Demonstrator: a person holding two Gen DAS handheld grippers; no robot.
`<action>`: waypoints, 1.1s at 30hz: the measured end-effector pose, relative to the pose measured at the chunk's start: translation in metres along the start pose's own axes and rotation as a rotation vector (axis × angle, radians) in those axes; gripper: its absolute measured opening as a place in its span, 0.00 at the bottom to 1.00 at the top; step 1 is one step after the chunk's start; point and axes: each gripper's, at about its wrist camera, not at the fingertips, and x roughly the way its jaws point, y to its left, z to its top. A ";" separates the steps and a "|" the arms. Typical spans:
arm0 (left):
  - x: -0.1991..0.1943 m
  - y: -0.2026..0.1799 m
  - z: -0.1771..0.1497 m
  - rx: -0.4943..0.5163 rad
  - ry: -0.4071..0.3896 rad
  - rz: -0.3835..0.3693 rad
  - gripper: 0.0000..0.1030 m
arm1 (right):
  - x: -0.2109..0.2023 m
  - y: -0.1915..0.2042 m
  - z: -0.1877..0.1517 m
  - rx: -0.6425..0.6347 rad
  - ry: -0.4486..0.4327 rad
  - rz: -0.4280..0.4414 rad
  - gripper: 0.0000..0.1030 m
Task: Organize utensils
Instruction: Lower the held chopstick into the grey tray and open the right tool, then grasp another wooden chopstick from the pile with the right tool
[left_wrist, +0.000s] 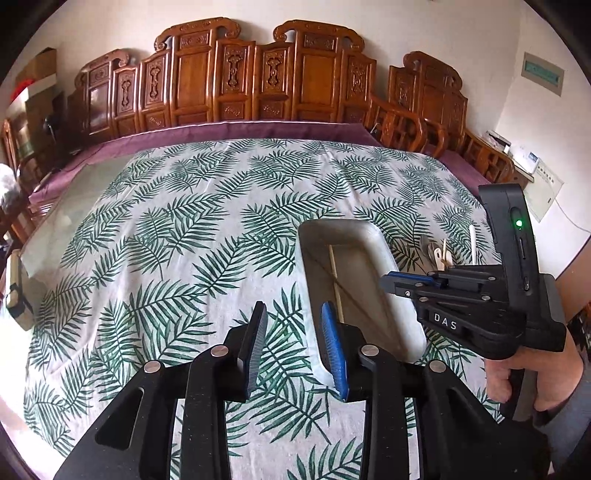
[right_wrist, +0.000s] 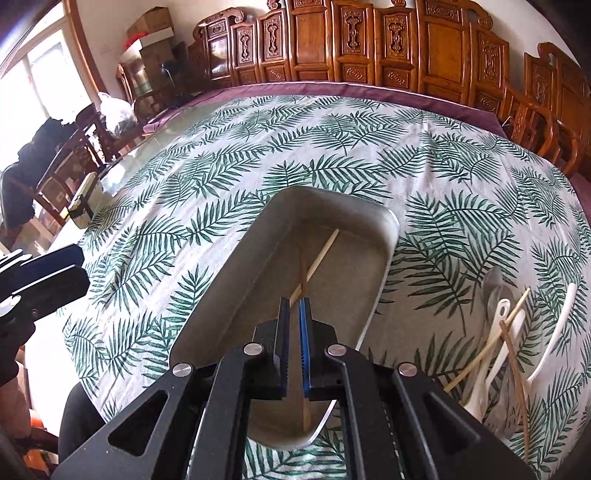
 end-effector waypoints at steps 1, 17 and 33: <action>0.000 -0.002 0.000 0.004 -0.001 -0.003 0.32 | -0.003 -0.002 -0.001 -0.001 -0.005 0.000 0.06; 0.003 -0.076 -0.003 0.096 -0.007 -0.075 0.47 | -0.088 -0.118 -0.074 -0.027 -0.050 -0.163 0.33; 0.021 -0.141 -0.019 0.163 0.045 -0.119 0.59 | -0.059 -0.204 -0.135 0.075 0.064 -0.191 0.34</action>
